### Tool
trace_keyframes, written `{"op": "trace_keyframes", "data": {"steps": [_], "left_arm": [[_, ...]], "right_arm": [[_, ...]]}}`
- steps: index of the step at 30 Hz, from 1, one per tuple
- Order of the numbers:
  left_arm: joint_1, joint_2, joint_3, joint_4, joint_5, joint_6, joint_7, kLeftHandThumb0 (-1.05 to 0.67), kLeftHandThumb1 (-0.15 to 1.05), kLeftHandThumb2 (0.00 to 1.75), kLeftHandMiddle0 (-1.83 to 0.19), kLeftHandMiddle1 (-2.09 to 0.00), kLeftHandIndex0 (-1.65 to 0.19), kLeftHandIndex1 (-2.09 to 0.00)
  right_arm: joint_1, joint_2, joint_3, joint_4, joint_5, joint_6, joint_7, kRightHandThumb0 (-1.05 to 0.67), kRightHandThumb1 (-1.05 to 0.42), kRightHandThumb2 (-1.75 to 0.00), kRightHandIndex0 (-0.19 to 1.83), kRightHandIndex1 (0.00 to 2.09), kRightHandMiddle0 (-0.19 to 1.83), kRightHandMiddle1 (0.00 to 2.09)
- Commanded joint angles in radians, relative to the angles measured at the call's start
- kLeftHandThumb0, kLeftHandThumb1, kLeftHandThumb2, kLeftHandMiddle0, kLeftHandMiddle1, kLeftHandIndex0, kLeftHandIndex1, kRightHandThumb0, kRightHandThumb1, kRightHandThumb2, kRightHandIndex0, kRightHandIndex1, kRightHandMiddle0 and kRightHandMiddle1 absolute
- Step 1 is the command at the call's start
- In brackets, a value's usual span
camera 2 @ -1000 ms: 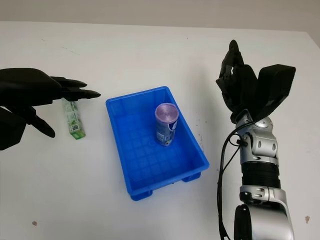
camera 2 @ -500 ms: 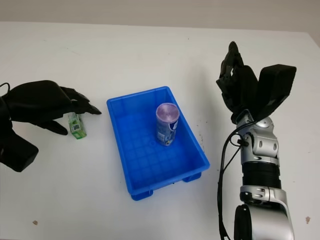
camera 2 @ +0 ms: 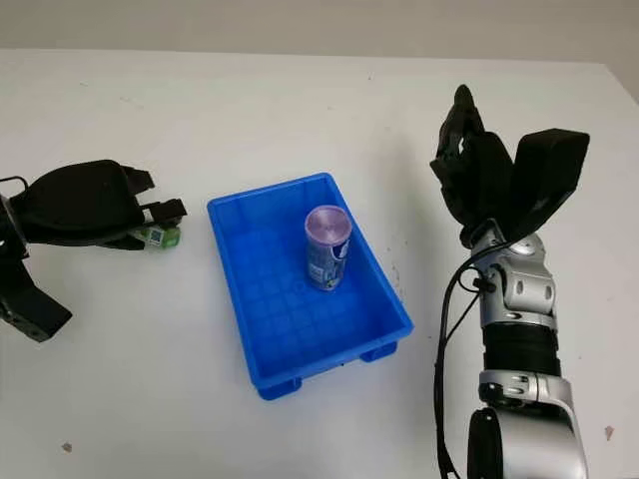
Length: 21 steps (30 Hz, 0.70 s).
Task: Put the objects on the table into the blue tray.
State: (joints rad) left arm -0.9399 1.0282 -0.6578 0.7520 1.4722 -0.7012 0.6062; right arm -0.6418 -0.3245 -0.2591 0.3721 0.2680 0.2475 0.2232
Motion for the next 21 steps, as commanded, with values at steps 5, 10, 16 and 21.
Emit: {"op": "trace_keyframes", "data": {"steps": [5, 10, 16, 21], "left_arm": [[0.004, 0.006, 0.011, 0.021, -0.087, 0.011, -0.069, -0.53, 1.05, 0.47, -1.01, -2.09, -0.38, -2.09], [-0.004, -0.022, 0.107, 0.094, -0.292, 0.014, -0.090, -0.48, 1.05, 0.36, -0.77, -2.09, -0.26, -2.09], [-0.049, -0.066, 0.301, 0.024, -0.620, 0.069, -0.292, -0.49, 1.05, 0.36, -0.69, -2.09, -0.24, -2.09], [-0.015, -0.122, 0.474, -0.220, -1.009, 0.147, -0.621, -0.50, 1.05, 0.40, -0.71, -2.09, -0.35, -2.09]], "right_arm": [[0.000, -0.007, -0.001, -0.012, -0.003, 0.001, 0.001, -0.67, -1.05, -0.86, -0.19, 0.00, -0.19, 0.00], [0.001, -0.010, 0.001, -0.013, -0.004, 0.003, 0.007, -0.67, -1.05, -0.86, -0.19, 0.00, -0.19, 0.00], [0.002, -0.010, 0.002, -0.023, -0.005, 0.020, 0.004, -0.65, -1.05, -0.85, -0.19, 0.00, -0.19, 0.00], [0.001, -0.004, 0.006, -0.021, -0.008, 0.015, 0.004, -0.65, -1.05, -0.86, -0.19, 0.00, -0.19, 0.00]]}}
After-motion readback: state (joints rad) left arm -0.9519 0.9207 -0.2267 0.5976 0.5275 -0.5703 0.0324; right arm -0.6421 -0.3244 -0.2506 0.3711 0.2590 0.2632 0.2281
